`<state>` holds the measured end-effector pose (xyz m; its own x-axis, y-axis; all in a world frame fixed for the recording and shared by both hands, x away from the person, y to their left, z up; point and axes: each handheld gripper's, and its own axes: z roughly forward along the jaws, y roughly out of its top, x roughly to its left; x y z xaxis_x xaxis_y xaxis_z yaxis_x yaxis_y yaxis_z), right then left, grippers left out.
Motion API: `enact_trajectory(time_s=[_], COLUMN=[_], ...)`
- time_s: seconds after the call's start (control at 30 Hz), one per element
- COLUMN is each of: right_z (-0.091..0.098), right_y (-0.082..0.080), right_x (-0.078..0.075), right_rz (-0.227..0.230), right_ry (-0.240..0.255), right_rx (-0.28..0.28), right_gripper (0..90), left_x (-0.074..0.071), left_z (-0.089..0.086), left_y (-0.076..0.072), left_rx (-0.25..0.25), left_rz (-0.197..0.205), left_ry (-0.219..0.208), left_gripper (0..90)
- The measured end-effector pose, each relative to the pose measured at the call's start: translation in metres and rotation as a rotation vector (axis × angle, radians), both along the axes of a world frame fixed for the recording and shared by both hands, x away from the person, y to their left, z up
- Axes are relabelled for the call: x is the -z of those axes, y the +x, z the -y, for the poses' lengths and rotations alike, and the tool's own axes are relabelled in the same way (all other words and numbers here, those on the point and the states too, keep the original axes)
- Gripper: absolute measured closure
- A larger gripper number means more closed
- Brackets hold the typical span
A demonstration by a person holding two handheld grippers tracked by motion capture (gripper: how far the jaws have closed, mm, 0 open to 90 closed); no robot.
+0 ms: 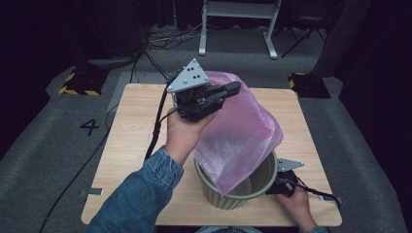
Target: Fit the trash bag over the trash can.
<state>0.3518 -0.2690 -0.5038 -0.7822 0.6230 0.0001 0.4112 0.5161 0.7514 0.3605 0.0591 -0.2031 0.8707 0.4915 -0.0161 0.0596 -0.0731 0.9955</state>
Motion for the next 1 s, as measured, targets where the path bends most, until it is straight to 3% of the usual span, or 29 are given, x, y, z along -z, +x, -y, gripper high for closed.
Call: enact_trajectory(time_s=[0.23, 0.37, 0.43, 0.77, 0.93, 1.0], right_z=[0.000, 0.001, 0.001, 0.001, 0.001, 0.001], right_y=[0.000, -0.001, -0.001, -0.001, -0.001, -0.001], right_x=[0.000, 0.000, 0.000, 0.000, 0.000, 0.000], right_rz=[0.000, -0.002, -0.002, -0.002, -0.002, -0.002], right_ry=[0.001, -0.001, 0.000, 0.000, 0.000, 0.000], right_rx=[-0.002, -0.004, -0.004, -0.004, -0.004, -0.004], right_gripper=[27.5, 27.5, 27.5, 27.6, 27.6, 27.6], left_x=[-0.004, 0.004, 0.013, 0.033, 0.034, 0.029], left_z=[0.019, 0.018, 0.011, -0.006, -0.001, 0.010], left_y=[-0.004, -0.001, 0.004, 0.010, 0.009, 0.006], left_rx=[0.031, 0.022, 0.010, -0.010, 0.002, 0.022], left_rz=[0.012, 0.005, -0.026, -0.072, -0.074, -0.063], left_ry=[0.010, 0.024, 0.015, 0.013, 0.015, 0.019], left_gripper=[89.6, 89.6, 89.6, 89.5, 89.6, 89.6])
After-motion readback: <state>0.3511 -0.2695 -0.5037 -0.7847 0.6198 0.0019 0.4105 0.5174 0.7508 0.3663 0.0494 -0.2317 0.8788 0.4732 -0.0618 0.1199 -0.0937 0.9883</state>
